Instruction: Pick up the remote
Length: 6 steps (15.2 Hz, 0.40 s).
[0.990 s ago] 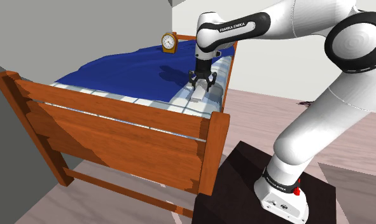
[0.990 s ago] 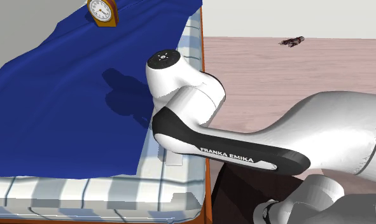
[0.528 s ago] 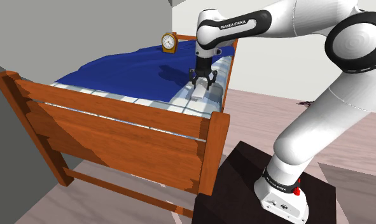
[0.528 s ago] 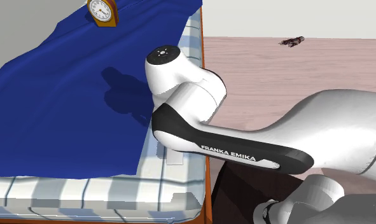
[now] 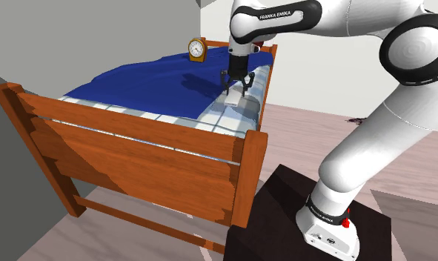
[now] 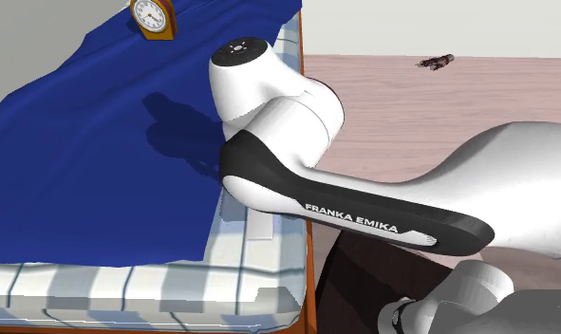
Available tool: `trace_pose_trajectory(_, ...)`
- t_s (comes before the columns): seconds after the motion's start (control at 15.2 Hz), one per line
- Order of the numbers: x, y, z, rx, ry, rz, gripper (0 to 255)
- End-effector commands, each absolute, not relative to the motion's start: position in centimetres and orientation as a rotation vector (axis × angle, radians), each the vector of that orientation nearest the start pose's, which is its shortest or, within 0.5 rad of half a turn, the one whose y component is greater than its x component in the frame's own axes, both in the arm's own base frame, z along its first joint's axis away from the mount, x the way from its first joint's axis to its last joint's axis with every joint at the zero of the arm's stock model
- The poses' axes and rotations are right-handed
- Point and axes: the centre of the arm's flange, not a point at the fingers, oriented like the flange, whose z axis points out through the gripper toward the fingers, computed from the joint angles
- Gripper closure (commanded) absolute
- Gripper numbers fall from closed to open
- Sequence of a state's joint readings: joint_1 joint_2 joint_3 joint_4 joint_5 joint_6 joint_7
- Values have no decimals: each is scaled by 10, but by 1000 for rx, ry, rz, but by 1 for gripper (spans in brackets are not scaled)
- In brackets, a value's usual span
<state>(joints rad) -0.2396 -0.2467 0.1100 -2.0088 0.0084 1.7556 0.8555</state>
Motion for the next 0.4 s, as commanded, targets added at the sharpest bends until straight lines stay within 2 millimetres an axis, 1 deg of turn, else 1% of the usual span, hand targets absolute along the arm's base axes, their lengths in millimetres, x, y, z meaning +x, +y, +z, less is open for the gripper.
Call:
trace_pose_trajectory(0.0, 480, -58, 570, -2782, 1502, 1, 255)
trace_pose_trajectory(0.2, 480, -58, 586, -2782, 1502, 1, 255)
trace_pose_trajectory(0.33, 480, -58, 587, -2782, 1502, 1, 255)
